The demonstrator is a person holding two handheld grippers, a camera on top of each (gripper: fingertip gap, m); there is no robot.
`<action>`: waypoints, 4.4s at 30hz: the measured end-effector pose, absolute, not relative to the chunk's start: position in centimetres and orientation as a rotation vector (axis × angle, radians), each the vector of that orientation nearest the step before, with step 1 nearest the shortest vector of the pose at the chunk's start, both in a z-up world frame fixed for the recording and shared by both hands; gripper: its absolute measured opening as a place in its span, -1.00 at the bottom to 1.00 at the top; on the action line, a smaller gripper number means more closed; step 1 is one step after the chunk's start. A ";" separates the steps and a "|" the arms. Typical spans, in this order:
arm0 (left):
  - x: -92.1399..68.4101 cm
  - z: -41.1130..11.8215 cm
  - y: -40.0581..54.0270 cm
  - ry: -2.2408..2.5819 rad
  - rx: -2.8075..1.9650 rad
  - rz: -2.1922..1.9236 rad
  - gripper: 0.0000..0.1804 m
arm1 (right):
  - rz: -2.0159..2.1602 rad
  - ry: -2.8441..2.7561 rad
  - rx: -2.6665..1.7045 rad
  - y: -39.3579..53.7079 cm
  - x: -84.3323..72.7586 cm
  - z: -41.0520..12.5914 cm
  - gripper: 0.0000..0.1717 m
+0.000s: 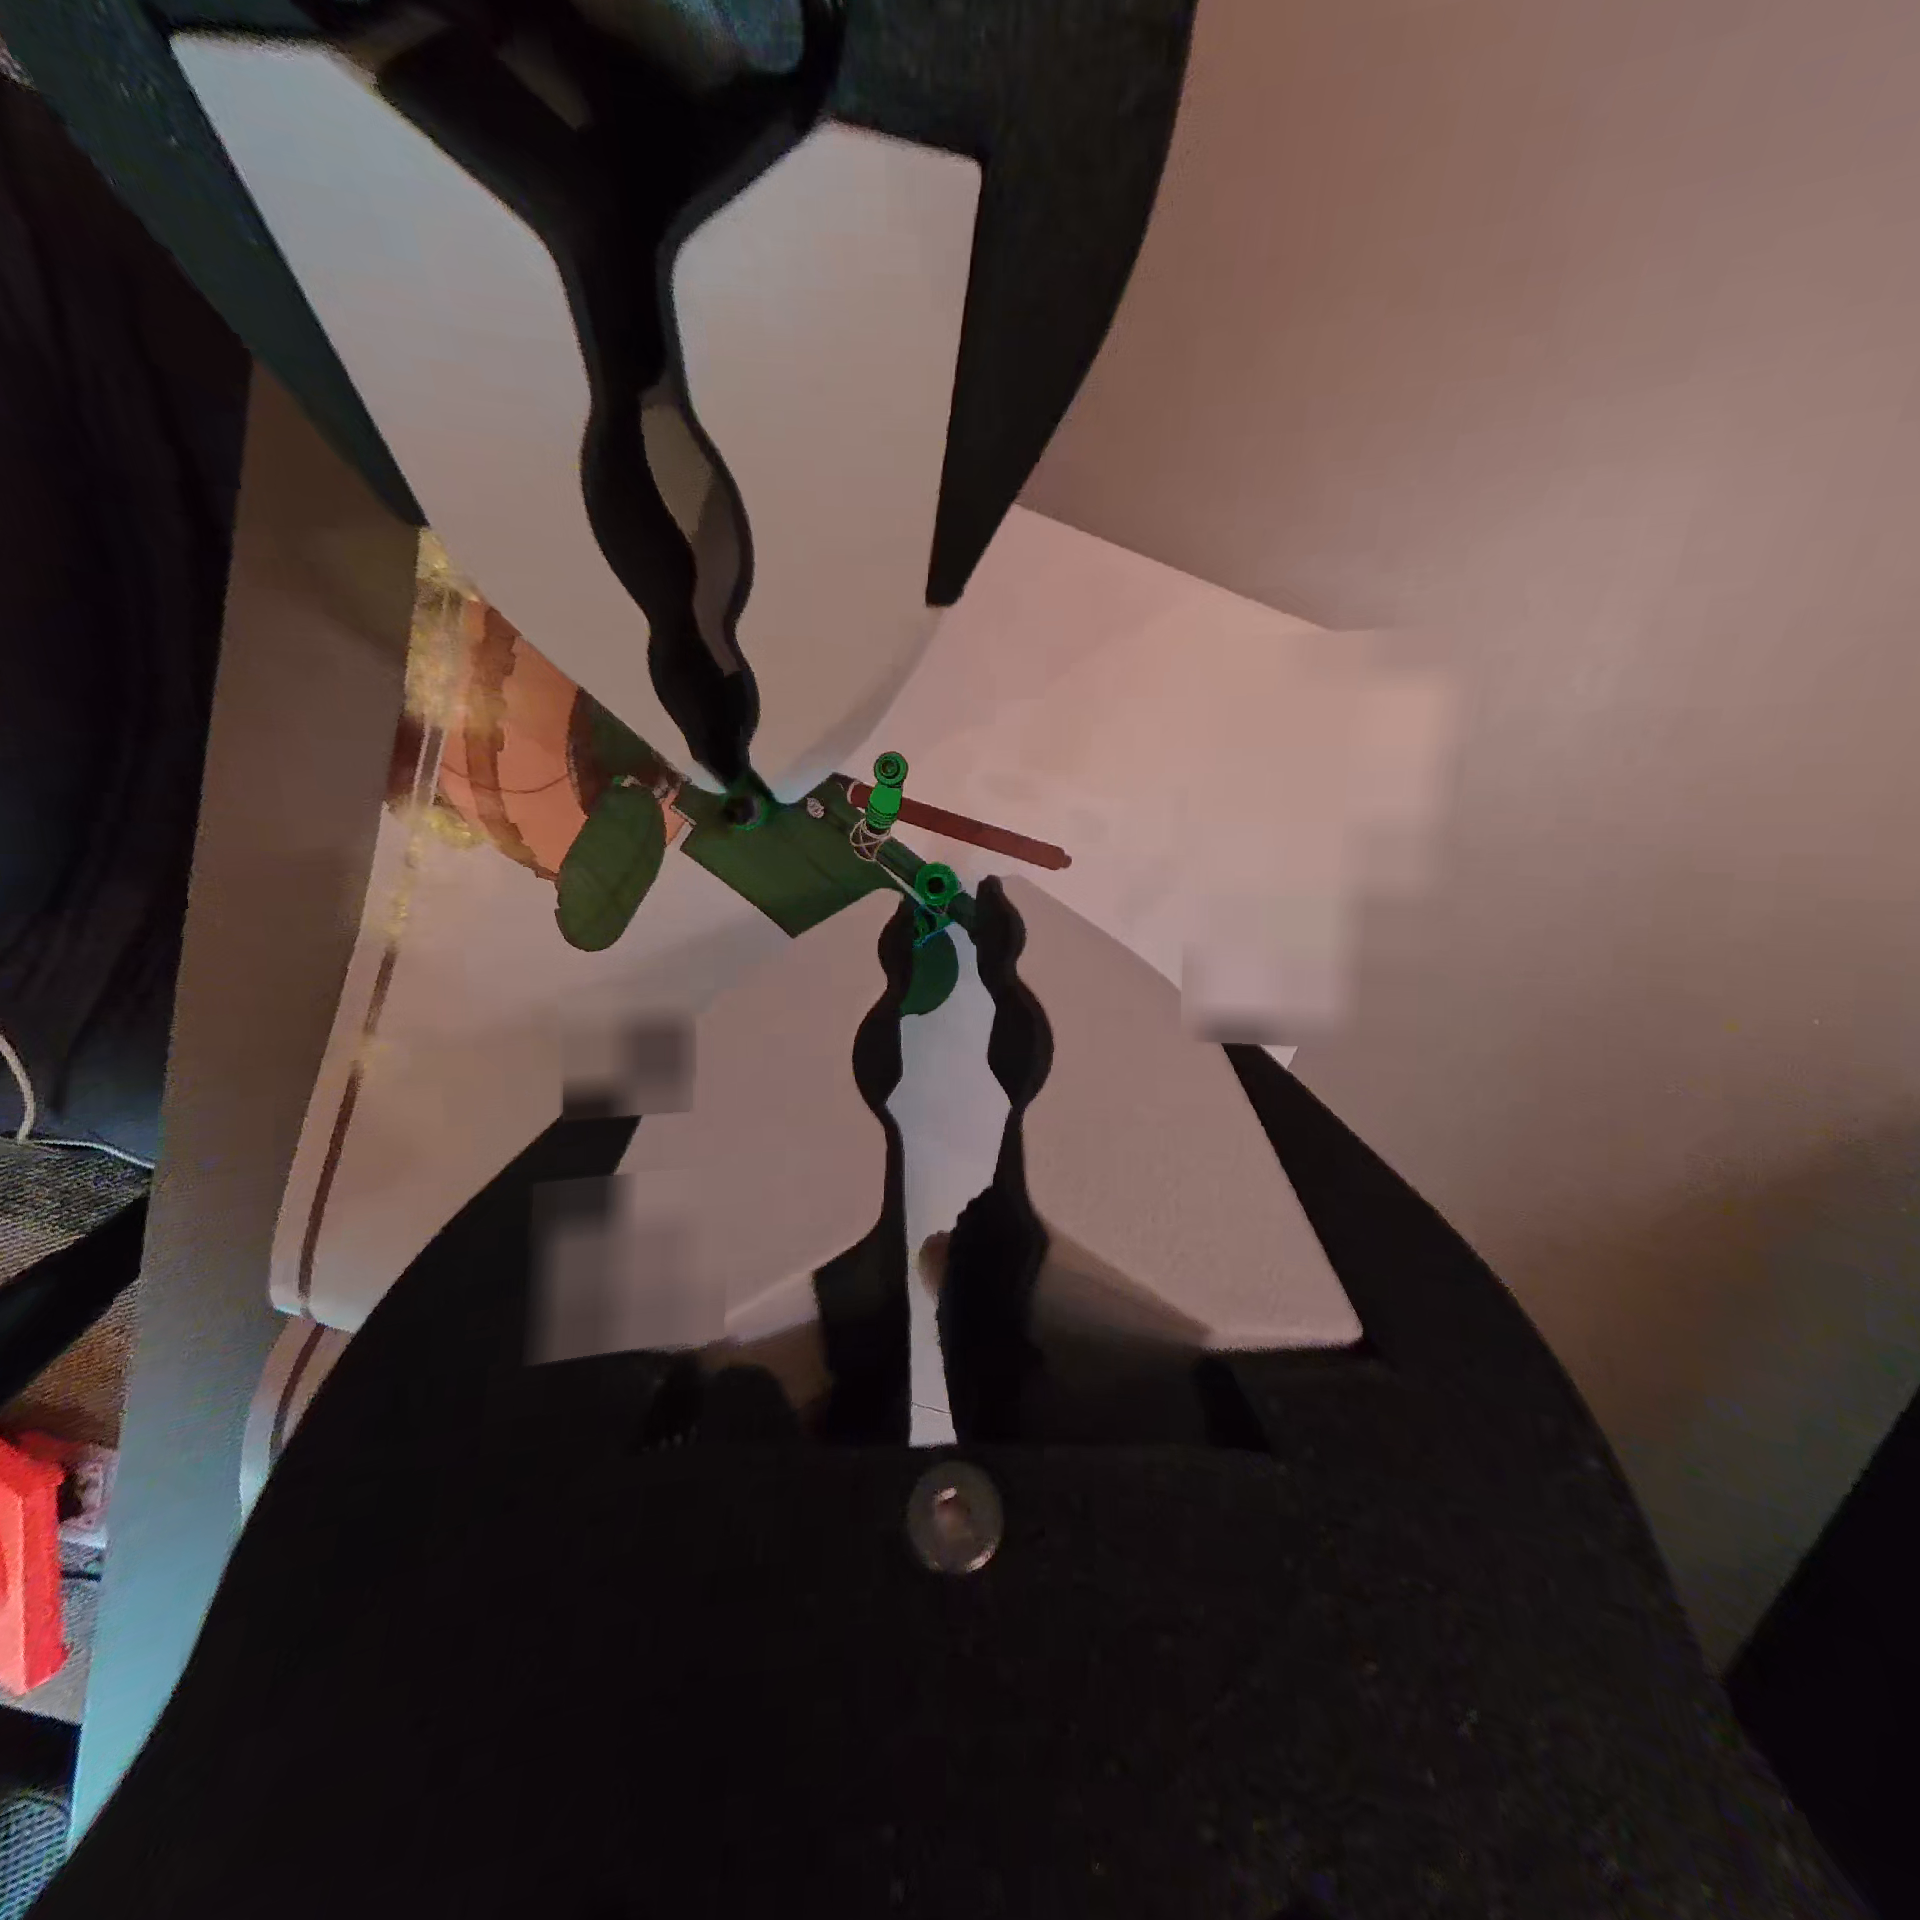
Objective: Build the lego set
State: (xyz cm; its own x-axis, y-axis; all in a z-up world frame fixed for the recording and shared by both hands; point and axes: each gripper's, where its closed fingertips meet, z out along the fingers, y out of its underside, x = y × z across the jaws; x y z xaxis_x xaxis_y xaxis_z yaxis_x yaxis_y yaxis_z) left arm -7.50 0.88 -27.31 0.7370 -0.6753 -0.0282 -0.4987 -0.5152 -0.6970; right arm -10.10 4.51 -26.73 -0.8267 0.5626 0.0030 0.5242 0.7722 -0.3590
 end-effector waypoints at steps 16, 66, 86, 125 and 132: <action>-8.1 -27.0 0.7 0.883 -2.176 -0.339 -0.95 | 0.473 -2.914 -0.868 4.2 -9.9 -27.4 -0.92; -7.0 -27.4 2.2 0.788 -2.236 -0.292 -0.96 | 0.630 -2.740 -1.144 2.8 -7.6 -25.6 -0.94; -6.9 -27.4 2.4 0.813 -2.223 -0.252 -0.96 | 0.636 -2.705 -1.264 2.9 -7.4 -25.9 -0.94; -6.8 -27.2 2.5 0.785 -2.180 -0.301 -0.96 | 0.753 -2.768 -1.329 3.4 -7.1 -26.0 -0.94; -6.8 -27.3 2.4 0.785 -2.175 -0.316 -0.96 | 0.867 -2.729 -1.290 3.2 -7.2 -25.8 -0.94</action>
